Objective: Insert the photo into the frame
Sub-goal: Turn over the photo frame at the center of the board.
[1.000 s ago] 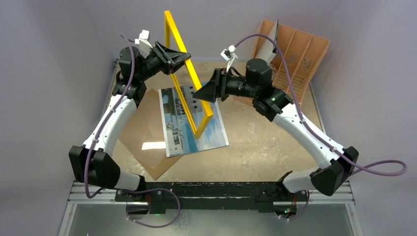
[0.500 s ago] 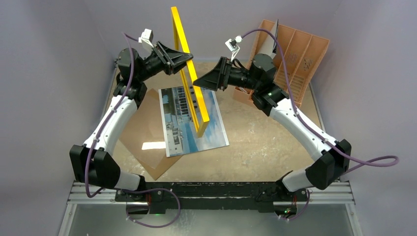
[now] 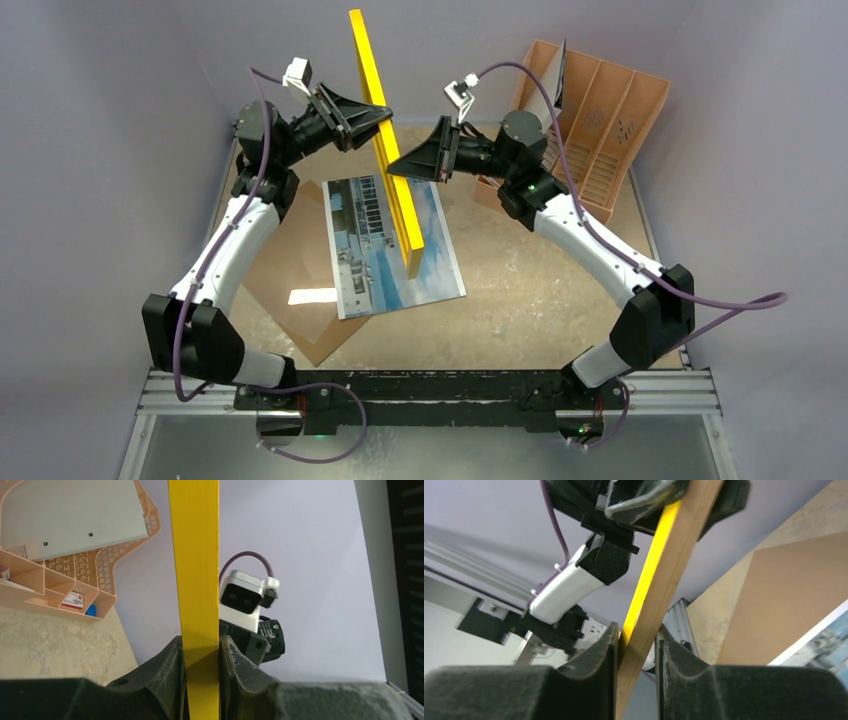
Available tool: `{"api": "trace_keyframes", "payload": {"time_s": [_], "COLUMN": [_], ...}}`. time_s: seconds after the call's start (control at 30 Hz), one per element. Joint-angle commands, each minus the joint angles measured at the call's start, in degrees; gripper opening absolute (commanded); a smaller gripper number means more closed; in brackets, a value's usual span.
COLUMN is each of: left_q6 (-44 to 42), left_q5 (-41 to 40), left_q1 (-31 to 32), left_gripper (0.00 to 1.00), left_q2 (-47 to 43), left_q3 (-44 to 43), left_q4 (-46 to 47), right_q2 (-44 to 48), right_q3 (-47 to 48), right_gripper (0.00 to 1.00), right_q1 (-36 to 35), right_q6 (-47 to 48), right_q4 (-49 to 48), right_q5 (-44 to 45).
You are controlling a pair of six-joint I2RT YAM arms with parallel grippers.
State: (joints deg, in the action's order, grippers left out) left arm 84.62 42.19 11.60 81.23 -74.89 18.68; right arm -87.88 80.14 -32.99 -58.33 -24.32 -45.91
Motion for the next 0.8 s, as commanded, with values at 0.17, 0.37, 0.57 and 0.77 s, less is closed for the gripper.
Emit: {"api": "trace_keyframes", "payload": {"time_s": [0.17, 0.37, 0.57, 0.77], "left_q6": [-9.36, -17.21, -25.60, -35.54], "left_q5": [-2.27, -4.87, -9.89, -20.76], "left_q1": [-0.12, -0.21, -0.25, -0.29], "left_gripper": [0.39, 0.80, 0.88, 0.90], "left_q2": [-5.23, -8.04, -10.67, -14.60], "left_q3": [-1.35, -1.53, -2.76, -2.88], "left_q4": [-9.44, -21.06, -32.47, -46.73], "right_q2": [3.77, 7.02, 8.62, 7.07], "right_q3": [-1.41, -2.12, 0.68, 8.05], "right_gripper": [0.01, 0.00, 0.00, 0.00], "right_q1": [-0.05, -0.06, -0.06, -0.25], "right_q6": [-2.49, -0.85, 4.43, 16.10], "right_q4": [-3.05, 1.90, 14.96, 35.49], "right_q5": [1.46, 5.64, 12.35, 25.31]}}
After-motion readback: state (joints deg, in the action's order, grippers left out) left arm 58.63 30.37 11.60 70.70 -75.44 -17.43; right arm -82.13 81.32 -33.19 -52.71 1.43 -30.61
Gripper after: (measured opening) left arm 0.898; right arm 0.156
